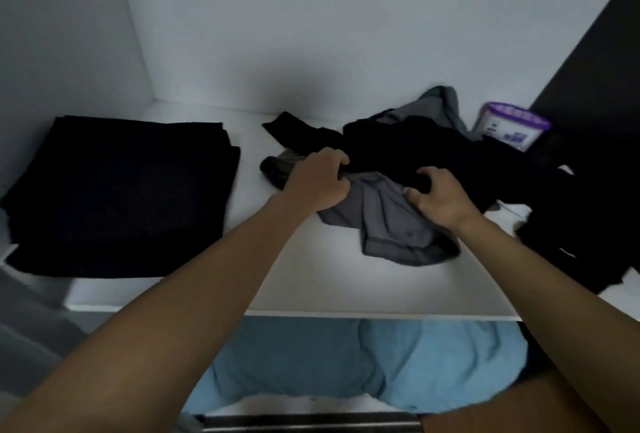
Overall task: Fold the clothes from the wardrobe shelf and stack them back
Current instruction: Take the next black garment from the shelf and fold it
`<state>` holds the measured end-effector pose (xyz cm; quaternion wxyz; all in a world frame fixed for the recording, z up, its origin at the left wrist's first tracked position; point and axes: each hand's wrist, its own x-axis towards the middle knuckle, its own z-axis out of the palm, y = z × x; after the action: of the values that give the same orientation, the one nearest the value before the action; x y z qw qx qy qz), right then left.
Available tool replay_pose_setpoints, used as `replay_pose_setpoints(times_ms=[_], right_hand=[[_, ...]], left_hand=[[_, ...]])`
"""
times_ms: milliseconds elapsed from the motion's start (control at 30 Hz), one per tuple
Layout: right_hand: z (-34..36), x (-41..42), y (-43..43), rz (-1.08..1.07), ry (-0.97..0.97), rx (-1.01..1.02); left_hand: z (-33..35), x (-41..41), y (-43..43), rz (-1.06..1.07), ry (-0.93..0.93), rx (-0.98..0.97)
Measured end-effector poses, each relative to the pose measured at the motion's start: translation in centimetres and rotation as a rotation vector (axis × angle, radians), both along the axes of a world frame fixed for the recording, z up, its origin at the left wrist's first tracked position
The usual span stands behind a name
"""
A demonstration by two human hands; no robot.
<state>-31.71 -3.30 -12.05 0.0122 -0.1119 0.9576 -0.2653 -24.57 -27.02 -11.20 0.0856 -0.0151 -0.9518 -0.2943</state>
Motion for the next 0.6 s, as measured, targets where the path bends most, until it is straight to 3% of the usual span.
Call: replay_pose_setpoints(times_ms=[167, 333, 400, 467, 533, 600], right_hand=[[-1.3, -0.2, 2.1, -0.066, 0.092, -0.063], [-0.3, -0.4, 2.1, -0.102, 0.305, -0.211], [1.4, 0.1, 2.1, -0.109, 0.38, -0.408], [3.2, 1.5, 2.4, 0.008, 0.444, -0.556], [4.2, 3.9, 3.2, 0.223, 0.496, -0.52], [3.7, 7.1, 4.2, 0.491, 0.515, -0.309]], left_hand=[[-1.9, -1.1, 3.1, -0.054, -0.031, -0.128], [-2.1, -0.1, 4.0, 0.027, -0.019, -0.042], [-1.1, 1.1, 5.2, 0.177, 0.074, 0.117], [1.1, 2.1, 6.7, 0.341, 0.075, 0.469], [3.8, 2.3, 8.5, 0.31, -0.204, 0.939], [5.4, 2.4, 10.3, 0.214, -0.383, 1.166]])
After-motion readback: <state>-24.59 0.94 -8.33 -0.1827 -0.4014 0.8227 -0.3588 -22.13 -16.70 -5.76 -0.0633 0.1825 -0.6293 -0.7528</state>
